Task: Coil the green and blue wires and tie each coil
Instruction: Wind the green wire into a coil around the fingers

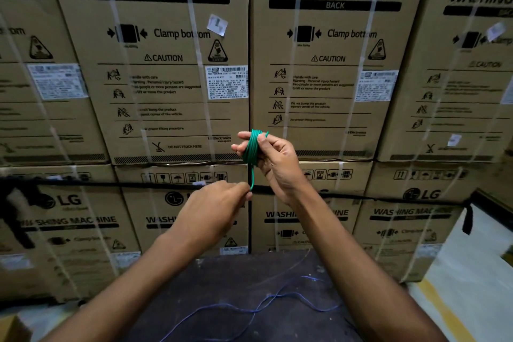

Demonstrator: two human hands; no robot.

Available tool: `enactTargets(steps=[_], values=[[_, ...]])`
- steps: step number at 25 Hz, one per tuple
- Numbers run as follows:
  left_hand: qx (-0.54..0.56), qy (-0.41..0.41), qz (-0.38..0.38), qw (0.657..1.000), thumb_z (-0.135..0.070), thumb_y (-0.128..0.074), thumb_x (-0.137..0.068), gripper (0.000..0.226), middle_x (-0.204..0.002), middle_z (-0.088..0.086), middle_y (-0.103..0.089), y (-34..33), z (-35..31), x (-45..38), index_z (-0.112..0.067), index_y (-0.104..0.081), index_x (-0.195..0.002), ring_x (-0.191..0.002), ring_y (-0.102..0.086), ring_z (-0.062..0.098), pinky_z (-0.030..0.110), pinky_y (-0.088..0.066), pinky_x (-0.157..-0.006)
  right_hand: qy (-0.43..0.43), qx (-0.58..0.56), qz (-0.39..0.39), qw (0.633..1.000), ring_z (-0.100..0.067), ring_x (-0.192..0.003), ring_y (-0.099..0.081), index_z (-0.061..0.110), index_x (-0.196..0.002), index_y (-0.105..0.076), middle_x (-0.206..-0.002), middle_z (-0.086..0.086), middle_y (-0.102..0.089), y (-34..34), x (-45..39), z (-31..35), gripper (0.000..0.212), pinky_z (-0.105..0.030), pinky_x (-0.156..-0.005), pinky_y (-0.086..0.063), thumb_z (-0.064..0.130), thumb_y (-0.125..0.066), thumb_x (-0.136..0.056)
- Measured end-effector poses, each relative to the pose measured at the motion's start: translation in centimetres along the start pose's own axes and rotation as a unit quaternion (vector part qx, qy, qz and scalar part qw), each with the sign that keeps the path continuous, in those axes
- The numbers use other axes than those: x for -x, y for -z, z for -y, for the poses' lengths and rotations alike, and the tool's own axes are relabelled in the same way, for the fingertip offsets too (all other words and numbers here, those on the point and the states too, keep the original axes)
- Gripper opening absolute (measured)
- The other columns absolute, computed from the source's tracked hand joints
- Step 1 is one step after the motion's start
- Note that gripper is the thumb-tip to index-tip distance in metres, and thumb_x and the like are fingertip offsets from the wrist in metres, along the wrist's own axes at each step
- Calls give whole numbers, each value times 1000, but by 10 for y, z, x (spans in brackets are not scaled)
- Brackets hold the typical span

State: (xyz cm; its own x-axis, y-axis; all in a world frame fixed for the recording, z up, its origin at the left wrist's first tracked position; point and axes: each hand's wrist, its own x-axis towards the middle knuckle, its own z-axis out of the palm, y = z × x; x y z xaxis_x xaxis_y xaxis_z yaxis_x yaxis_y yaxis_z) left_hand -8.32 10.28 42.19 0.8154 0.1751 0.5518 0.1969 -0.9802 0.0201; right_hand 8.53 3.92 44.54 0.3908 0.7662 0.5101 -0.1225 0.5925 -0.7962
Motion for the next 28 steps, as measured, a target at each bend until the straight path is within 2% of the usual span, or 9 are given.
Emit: enactTargets(steps=[4,7,10,12,15,17,22,26,28], values=[[-83,-110,-44,990,-32,-61,-97,11,-88,-4,-68,26,7,-4,-23,-68,-98,-78,-65,20,34,-52,-53,-19,104,2,994,-34,-107,-70,-6,-112,-68,-102,-14,-75,4,3,-5,33,-42,-103,-54,13,-40,-109],[-111,-173,-60,977,-27,-59,-95,14,-84,-3,-68,55,21,-16,-21,-72,-95,-68,-58,20,32,-49,-48,-54,159,30,985,-29,-102,-69,-4,-117,-68,-106,-21,-72,5,6,-6,33,-40,-99,-55,15,-42,-109],[-117,-213,-53,969,-25,-63,-94,13,-84,-2,-69,72,34,-30,-20,-75,-94,-70,-58,20,33,-52,-49,-117,168,94,974,-40,-111,-68,3,-114,-71,-110,-27,-71,4,8,0,30,-51,-105,-51,19,-46,-108],[-79,-216,-50,972,-30,-61,-95,19,-85,-4,-70,78,43,-37,-20,-77,-92,-72,-58,16,31,-53,-53,-156,185,150,958,-42,-112,-68,-2,-113,-67,-101,-22,-72,3,12,6,32,-44,-100,-53,20,-45,-108],[24,-182,-49,982,-27,-74,-86,10,-80,-16,-67,80,48,-41,-19,-80,-89,-70,-49,0,9,-39,-62,-172,171,212,947,-37,-105,-68,-11,-120,-60,-94,-16,-70,1,18,12,37,-39,-95,-52,20,-42,-109],[146,-120,-29,982,-25,-80,-80,9,-82,-22,-66,79,47,-39,-19,-80,-87,-73,-59,-3,5,-41,-64,-168,145,234,947,-38,-105,-66,-10,-120,-59,-95,-16,-69,-1,20,15,35,-41,-96,-50,17,-40,-109],[351,-34,76,933,-20,-82,-77,12,-80,5,-77,76,52,-43,-11,-78,-82,-76,-74,22,29,-59,-69,-170,143,287,932,-35,-103,-66,-13,-121,-59,-91,-18,-64,-2,25,24,34,-35,-94,-53,10,-37,-110],[420,1,116,900,-10,-82,-79,6,-84,6,-78,64,56,-36,-11,-77,-83,-74,-72,13,21,-54,-66,-164,165,280,931,-33,-95,-67,-10,-114,-61,-83,-15,-60,-5,31,20,29,-25,-82,-53,7,-39,-108],[451,12,102,887,-12,-81,-81,6,-98,10,-78,59,57,-30,-9,-77,-83,-87,-75,23,30,-58,-69,-160,157,277,934,-32,-91,-68,-7,-109,-61,-80,-14,-57,-4,33,16,26,-28,-84,-53,7,-39,-108]])
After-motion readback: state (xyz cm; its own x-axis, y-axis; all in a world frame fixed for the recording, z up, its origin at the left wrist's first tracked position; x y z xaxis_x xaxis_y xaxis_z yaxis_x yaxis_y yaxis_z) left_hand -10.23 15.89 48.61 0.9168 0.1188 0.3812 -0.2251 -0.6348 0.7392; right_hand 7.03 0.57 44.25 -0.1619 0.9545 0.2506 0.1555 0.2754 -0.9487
